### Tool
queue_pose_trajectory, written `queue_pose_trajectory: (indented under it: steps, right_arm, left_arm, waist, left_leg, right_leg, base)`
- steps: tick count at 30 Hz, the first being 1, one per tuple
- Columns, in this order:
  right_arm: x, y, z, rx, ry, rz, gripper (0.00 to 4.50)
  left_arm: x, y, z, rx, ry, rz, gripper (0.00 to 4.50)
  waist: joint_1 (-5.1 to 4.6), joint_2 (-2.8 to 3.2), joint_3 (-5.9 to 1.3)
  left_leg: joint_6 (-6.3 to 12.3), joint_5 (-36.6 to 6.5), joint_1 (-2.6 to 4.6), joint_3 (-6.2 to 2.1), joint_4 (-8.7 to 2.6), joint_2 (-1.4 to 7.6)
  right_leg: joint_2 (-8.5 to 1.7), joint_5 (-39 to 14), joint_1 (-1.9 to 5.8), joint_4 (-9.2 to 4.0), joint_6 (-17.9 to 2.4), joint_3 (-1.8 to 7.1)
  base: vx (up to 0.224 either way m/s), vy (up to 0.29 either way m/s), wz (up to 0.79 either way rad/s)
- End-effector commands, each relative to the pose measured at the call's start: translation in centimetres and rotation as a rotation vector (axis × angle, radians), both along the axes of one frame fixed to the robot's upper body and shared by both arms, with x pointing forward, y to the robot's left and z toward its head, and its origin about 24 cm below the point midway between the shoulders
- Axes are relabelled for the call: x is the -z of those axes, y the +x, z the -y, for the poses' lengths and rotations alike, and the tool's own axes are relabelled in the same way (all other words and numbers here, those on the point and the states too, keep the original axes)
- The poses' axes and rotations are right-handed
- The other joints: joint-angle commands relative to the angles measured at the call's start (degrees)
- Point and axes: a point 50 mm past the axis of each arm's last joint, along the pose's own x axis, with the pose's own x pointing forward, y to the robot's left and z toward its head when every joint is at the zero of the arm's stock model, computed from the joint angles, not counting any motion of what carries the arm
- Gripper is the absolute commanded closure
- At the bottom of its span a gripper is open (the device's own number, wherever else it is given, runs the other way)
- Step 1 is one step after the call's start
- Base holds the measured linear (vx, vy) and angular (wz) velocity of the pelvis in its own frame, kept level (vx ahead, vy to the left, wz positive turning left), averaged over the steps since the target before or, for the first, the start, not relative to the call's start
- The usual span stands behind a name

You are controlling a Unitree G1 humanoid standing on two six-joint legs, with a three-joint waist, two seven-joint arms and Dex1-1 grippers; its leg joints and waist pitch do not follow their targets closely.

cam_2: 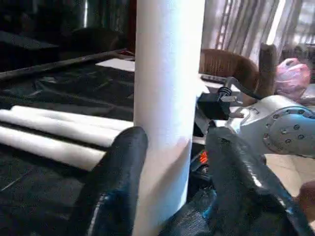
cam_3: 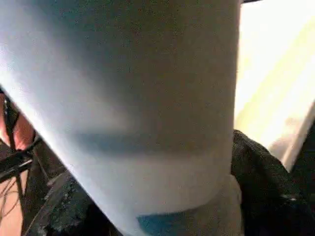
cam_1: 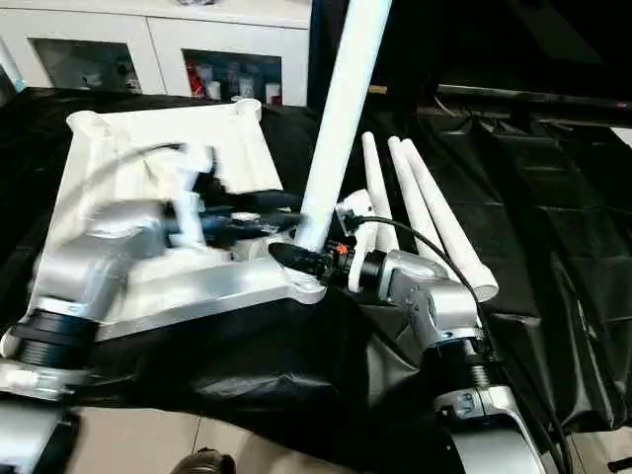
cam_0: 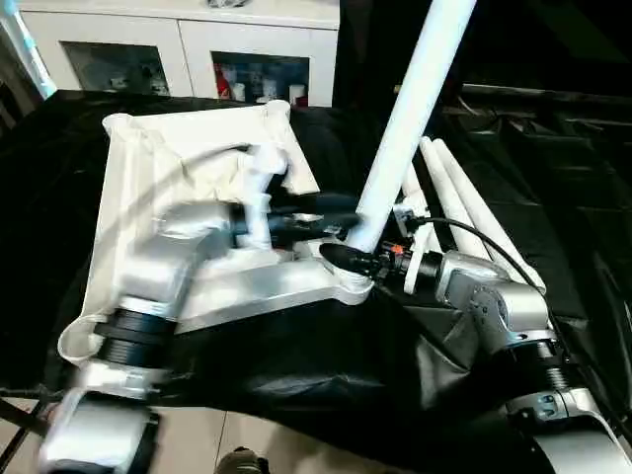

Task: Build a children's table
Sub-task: Insert table leg to table base

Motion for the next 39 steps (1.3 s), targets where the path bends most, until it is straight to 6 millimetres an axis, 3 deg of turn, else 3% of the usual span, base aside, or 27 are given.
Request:
queue_pose_trajectory:
  steps: [1,11,21,22,26,34,39]
  right_arm:
    - [-0.6,-0.2,-1.0,-0.051,-0.016,0.029,1.80]
    - [0.0,-0.9,-1.4,-0.102,-0.038,0.013,1.80]
    - [-0.6,-2.2,-1.4,-0.259,0.023,-0.012,1.80]
    - [-0.6,-2.3,-1.3,-0.266,0.025,-0.016,1.80]
    - [-0.5,-2.4,-1.2,-0.279,0.032,-0.030,1.80]
    - [-0.6,-2.4,-1.1,-0.272,0.035,-0.035,1.80]
    - [-0.6,-2.3,-1.1,-0.269,0.031,-0.035,1.80]
  left_arm:
    - [-0.8,-0.4,1.3,0.062,-0.027,0.004,1.87]
    - [-0.9,-1.1,2.7,0.110,-0.105,-0.016,1.07]
    - [-1.3,-1.2,3.0,0.169,-0.181,-0.091,1.03]
    - [-1.4,-1.2,3.1,0.176,-0.187,-0.095,1.31]
    - [-1.7,-1.4,3.1,0.215,-0.198,-0.115,1.44]
    - [-1.8,-1.4,3.1,0.211,-0.214,-0.126,2.20]
    - [-2.0,-1.2,2.9,0.191,-0.228,-0.133,2.42]
  waist:
    - [0.16,0.19,-4.61]
    - [0.21,0.16,-4.56]
    - [0.37,0.15,-4.53]
    - [0.40,0.14,-4.52]
    - [0.35,0.19,-4.51]
    - [0.34,0.32,-4.54]
    - [0.35,0.25,-4.54]
  left_leg:
    - [-0.03,-9.0,1.65,-0.26,-3.47,1.59]
    - [0.43,-9.2,1.72,-0.28,-3.44,1.70]
    - [0.83,-9.7,1.71,-0.25,-3.36,1.72]
    - [0.85,-9.8,1.69,-0.28,-3.36,1.73]
    - [0.82,-9.7,1.66,-0.35,-3.38,1.71]
    - [0.45,-10.0,1.77,-0.37,-3.40,1.74]
    - [0.27,-10.0,1.70,-0.41,-3.42,1.72]
  right_leg:
    - [-3.98,-1.2,3.05,-3.48,-13.7,1.85]
    - [-3.93,-1.1,3.07,-3.64,-13.7,1.89]
    - [-3.95,-1.9,3.09,-3.67,-14.1,1.85]
    - [-3.98,-2.0,3.11,-3.70,-14.2,1.83]
    - [-3.95,-2.4,3.09,-3.74,-14.0,1.81]
    - [-3.93,-2.0,3.05,-3.75,-14.1,1.82]
    - [-3.97,-2.1,3.16,-3.73,-14.0,1.83]
  base:
    - [0.000,0.000,0.00]
    - [0.000,0.000,0.00]
    - [0.000,0.000,0.00]
    - [0.000,0.000,0.00]
    - [0.000,0.000,0.00]
    - [0.000,0.000,0.00]
    - [0.000,0.000,0.00]
